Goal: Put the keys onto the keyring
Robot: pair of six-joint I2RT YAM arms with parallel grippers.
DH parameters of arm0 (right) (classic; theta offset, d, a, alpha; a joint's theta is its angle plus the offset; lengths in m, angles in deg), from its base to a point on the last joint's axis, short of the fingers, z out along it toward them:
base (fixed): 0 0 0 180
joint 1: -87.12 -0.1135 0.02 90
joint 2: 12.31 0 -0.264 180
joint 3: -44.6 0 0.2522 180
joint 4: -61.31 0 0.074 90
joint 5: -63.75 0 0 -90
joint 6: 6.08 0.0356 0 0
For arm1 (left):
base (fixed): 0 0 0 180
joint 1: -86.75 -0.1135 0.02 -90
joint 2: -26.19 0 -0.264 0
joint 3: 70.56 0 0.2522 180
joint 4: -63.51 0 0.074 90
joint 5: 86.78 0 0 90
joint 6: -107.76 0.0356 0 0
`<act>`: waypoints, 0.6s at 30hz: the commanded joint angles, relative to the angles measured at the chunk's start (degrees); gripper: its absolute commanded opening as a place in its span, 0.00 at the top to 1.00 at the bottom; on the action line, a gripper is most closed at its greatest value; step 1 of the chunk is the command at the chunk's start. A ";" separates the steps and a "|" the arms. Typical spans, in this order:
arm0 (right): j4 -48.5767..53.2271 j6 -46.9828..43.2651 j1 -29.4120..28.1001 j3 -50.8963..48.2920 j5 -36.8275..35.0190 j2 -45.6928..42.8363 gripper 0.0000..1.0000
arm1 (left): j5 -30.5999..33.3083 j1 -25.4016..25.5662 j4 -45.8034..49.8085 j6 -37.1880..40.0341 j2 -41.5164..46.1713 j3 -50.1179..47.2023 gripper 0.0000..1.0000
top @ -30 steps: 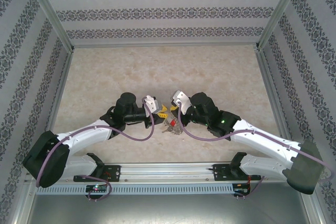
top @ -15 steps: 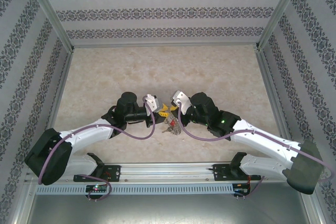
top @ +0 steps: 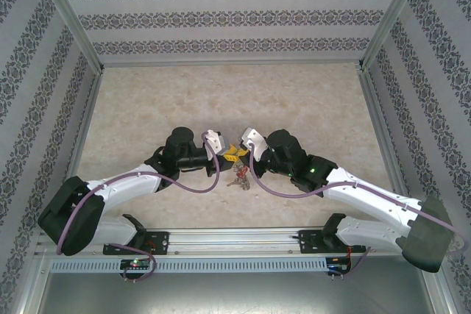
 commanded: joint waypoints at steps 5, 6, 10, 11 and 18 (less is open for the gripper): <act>-1.36 -0.69 -0.58 0.83 1.41 -0.33 1.00 | -0.47 0.76 -0.97 0.71 -0.79 2.56 0.76; -1.36 -0.70 -0.58 0.83 1.50 -0.39 1.00 | -0.63 0.77 -0.69 0.93 -0.79 2.56 0.77; -1.28 -0.88 -0.59 0.65 1.11 -0.68 1.00 | -0.66 0.81 0.14 1.65 -0.53 2.25 0.79; -1.14 -0.94 -0.65 0.65 1.04 -0.78 1.00 | -0.66 0.77 0.64 1.94 -0.33 2.40 0.80; -1.29 -0.92 -0.67 0.48 0.07 -1.10 1.00 | 0.25 0.81 3.47 3.60 0.62 2.21 0.75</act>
